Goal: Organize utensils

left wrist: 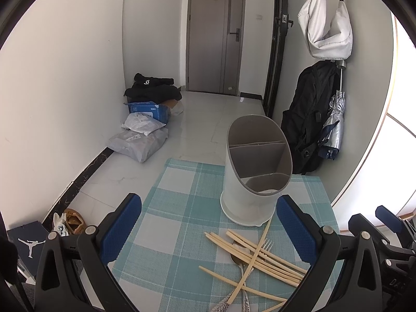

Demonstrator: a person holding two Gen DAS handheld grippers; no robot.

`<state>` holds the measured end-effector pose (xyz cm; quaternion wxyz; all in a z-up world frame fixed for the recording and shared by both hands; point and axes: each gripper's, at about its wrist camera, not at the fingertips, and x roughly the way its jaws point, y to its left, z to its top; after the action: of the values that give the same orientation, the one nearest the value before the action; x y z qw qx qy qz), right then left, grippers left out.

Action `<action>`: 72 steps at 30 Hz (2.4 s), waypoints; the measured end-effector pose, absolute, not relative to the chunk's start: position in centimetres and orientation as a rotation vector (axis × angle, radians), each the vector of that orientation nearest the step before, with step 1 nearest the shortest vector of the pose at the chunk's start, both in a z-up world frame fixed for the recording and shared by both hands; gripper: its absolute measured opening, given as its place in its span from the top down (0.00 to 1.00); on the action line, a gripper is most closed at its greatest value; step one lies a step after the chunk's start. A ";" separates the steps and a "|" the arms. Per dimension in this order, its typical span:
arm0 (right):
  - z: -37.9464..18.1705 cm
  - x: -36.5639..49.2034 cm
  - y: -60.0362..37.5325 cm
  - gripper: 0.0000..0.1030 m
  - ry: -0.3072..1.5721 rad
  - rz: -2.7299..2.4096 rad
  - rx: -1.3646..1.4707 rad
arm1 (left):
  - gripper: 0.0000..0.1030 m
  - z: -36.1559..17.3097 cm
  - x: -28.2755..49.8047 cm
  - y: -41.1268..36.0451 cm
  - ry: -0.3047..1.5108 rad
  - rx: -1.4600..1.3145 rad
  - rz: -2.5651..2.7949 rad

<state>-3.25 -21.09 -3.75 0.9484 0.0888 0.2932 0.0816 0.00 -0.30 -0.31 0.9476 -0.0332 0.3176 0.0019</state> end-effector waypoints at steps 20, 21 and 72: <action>-5.7 -0.3 -21.8 0.00 0.765 0.165 0.197 | 0.01 -3.5 1.1 -0.2 0.895 -0.123 -0.136; -5.9 0.2 -21.6 0.00 0.787 0.170 0.192 | 0.01 -3.8 1.2 -0.2 0.915 -0.137 -0.148; -13.8 7.7 -20.8 0.97 1.151 0.176 0.471 | 0.01 -11.6 4.8 7.4 1.298 -0.347 -0.112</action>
<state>7.66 -20.76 -13.82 0.8092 0.2205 0.5384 0.0825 4.78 7.44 -11.59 0.7813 -0.1606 0.6009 -0.0517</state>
